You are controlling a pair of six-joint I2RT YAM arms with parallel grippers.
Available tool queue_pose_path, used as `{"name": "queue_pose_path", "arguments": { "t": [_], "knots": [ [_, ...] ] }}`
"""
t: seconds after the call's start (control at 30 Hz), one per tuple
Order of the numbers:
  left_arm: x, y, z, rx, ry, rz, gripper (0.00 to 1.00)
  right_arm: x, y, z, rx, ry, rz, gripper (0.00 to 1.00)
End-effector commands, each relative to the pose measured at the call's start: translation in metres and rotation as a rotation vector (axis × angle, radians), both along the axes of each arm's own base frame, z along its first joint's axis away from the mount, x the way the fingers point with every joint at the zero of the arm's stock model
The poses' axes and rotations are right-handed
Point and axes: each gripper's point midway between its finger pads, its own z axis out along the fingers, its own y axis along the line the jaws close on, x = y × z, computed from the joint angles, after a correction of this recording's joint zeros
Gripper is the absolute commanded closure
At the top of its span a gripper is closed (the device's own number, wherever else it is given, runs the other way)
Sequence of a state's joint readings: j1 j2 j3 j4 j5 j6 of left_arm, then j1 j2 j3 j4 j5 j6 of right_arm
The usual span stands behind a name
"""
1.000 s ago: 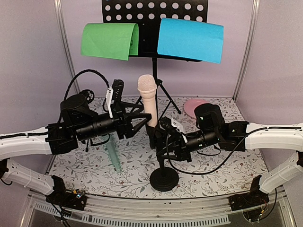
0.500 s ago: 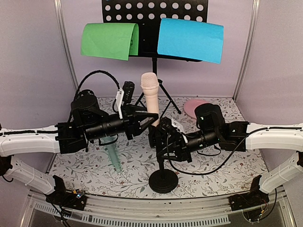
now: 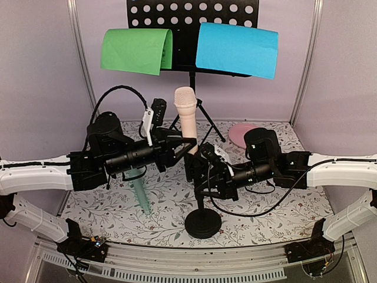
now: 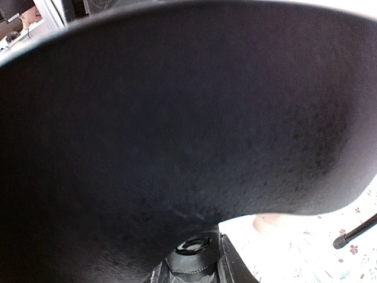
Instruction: Pack up the instrument practice props
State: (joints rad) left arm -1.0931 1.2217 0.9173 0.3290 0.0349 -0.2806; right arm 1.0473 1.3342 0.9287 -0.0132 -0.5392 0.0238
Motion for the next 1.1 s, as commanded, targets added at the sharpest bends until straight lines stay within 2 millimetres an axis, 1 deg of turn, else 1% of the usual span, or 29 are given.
{"name": "queue_pose_path", "arguments": {
  "t": [0.0, 0.17, 0.33, 0.53, 0.63, 0.77, 0.87, 0.97, 1.07],
  "knots": [
    [-0.008, 0.005, 0.037, -0.084, -0.039, 0.004, 0.76, -0.004, 0.004, 0.028, 0.086, -0.024, 0.014, 0.96],
    [-0.010, 0.008, 0.043, -0.101, -0.037, 0.012, 0.78, -0.005, 0.005, 0.028, 0.086, -0.017, 0.023, 0.97],
    [-0.004, 0.015, 0.055, -0.122, -0.010, 0.062, 0.80, -0.005, 0.007, 0.023, 0.074, 0.002, 0.029, 0.98],
    [-0.006, 0.024, 0.072, -0.173, -0.026, 0.076, 0.81, -0.005, 0.009, 0.019, 0.055, 0.017, 0.031, 1.00],
    [-0.005, 0.026, 0.076, -0.178, -0.037, 0.084, 0.83, -0.005, 0.008, 0.018, 0.052, 0.021, 0.030, 1.00],
    [-0.004, 0.027, 0.076, -0.171, -0.040, 0.097, 0.84, -0.005, 0.009, 0.017, 0.051, 0.024, 0.029, 1.00],
    [0.002, 0.030, 0.074, -0.163, -0.026, 0.138, 0.86, -0.004, 0.009, 0.017, 0.051, 0.025, 0.027, 1.00],
    [0.012, 0.038, 0.072, -0.157, 0.004, 0.206, 0.86, -0.005, 0.009, 0.015, 0.048, 0.028, 0.030, 1.00],
    [0.015, 0.051, 0.080, -0.194, 0.017, 0.256, 0.89, -0.005, 0.009, 0.011, 0.039, 0.031, 0.026, 1.00]
  ]
}}
